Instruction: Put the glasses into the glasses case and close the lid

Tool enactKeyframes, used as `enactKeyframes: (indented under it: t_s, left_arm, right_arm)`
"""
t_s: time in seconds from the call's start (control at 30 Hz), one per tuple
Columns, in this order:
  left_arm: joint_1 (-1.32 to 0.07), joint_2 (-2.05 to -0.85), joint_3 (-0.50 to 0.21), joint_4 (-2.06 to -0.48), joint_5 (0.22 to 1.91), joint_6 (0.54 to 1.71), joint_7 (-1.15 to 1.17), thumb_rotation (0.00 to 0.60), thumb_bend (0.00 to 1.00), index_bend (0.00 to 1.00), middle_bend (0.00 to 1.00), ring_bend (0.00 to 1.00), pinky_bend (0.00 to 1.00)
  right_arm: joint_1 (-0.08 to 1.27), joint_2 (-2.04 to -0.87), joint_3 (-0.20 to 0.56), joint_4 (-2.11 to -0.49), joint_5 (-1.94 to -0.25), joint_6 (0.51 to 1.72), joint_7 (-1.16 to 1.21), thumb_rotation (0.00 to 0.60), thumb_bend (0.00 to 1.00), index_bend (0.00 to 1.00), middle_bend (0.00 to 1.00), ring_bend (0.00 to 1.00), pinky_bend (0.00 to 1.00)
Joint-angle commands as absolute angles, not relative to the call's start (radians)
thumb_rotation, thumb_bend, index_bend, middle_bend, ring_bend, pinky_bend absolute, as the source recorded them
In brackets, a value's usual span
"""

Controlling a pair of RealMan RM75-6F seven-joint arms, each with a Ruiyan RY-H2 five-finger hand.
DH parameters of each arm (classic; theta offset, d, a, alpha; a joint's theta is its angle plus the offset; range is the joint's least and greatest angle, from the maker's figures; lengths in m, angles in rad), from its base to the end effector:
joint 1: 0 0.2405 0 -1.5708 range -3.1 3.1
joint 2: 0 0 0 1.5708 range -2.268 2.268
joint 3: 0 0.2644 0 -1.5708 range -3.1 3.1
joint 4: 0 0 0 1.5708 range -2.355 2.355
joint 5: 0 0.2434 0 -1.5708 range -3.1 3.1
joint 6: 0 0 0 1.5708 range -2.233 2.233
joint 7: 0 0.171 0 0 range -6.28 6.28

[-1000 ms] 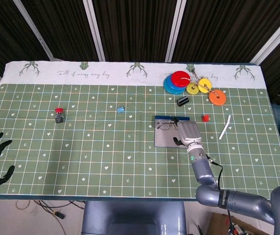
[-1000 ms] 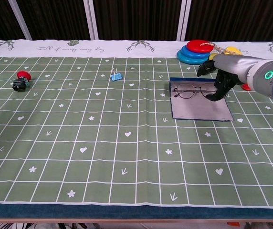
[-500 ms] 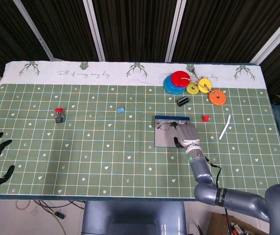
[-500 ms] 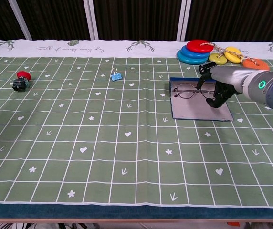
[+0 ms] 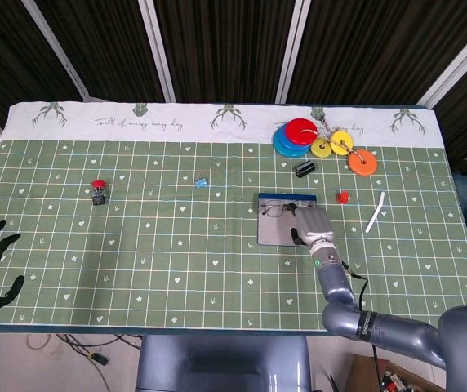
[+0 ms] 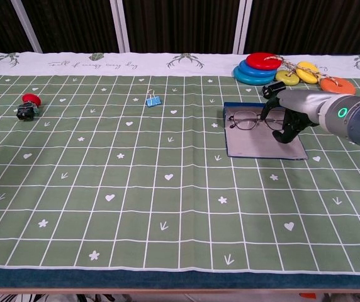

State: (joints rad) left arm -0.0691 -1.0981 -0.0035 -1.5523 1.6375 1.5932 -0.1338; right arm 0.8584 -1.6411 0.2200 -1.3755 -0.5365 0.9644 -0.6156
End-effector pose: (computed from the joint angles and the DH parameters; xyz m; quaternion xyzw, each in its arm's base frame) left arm -0.3254 0.1943 0.1448 -0.6101 -0.3634 -0.4412 0.5487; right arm -0.1752 -0.4138 -0.0781 0.6771 -0.4790 0.2558 0.4966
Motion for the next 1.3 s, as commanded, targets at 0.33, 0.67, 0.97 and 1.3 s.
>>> enactKeyframes:
  t_s: [0.33,0.67,0.97,1.3]
  left_arm:
    - [-0.069,-1.097,-0.004,-1.553,1.635,1.592,-0.136,0.6,0.34,0.15,0.0,0.0,0.0]
    - [-0.07,-1.097,-0.005,-1.553,1.634,1.591,-0.135,0.6,0.34,0.15,0.0,0.0,0.0]
    - [-0.07,-1.096,-0.003,-1.553,1.635,1.589,-0.133,0.6,0.34,0.15,0.0,0.0,0.0]
    - [-0.069,-1.096,-0.003,-1.554,1.635,1.59,-0.134,0.6,0.34,0.16,0.0,0.0,0.0]
  right_arm:
    - [0.868,-1.659,0.229,-1.341,-0.515,0.951,-0.614,0.6,0.59,0.25,0.93,1.0,1.0]
    - [0.87,-1.668,0.232,-1.315,-0.504,0.941,-0.612,0.6,0.59,0.25,0.93,1.0,1.0]
    - [0.866,-1.664,0.234,-1.327,-0.503,0.948,-0.608,0.6,0.6,0.21,0.93,1.0,1.0]
    - [0.865,-1.666,0.237,-1.333,-0.503,0.954,-0.605,0.6,0.6,0.18,0.93,1.0,1.0]
